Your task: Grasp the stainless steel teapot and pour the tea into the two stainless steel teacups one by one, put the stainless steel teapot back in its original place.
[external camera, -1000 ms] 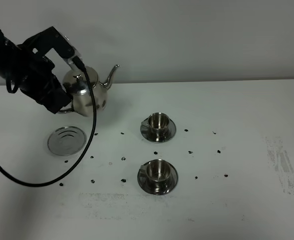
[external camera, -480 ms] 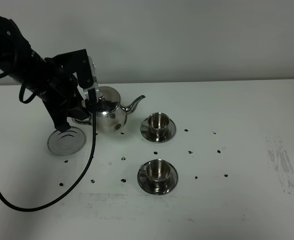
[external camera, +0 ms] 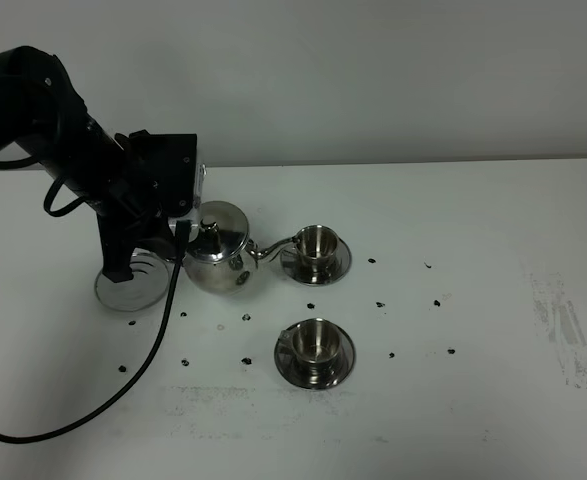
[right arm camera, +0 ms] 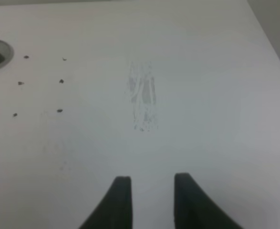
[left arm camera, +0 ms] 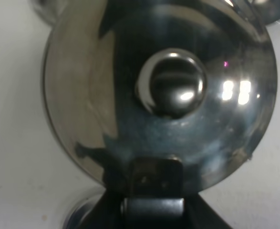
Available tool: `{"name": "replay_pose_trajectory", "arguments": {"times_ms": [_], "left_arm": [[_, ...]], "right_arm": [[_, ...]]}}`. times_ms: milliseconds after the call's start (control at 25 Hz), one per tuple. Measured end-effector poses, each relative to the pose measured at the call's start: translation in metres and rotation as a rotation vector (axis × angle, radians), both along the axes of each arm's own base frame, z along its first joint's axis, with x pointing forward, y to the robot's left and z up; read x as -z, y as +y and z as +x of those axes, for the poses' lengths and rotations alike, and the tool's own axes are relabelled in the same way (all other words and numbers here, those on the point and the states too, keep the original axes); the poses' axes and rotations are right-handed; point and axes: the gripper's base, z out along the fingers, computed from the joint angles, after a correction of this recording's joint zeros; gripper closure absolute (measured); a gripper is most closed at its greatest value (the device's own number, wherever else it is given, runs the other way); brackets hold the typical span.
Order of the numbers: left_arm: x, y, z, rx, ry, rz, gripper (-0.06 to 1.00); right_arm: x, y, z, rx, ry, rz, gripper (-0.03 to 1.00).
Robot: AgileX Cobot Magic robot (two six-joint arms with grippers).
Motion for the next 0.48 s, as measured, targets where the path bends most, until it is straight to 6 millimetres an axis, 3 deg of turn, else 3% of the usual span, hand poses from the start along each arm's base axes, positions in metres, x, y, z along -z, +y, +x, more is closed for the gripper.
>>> {"name": "replay_pose_trajectory", "arguments": {"times_ms": [480], "left_arm": [[0.012, -0.013, -0.003, 0.17, -0.043, 0.15, 0.72]], "right_arm": [[0.0, 0.0, 0.0, 0.0, 0.0, 0.0, 0.76]]}}
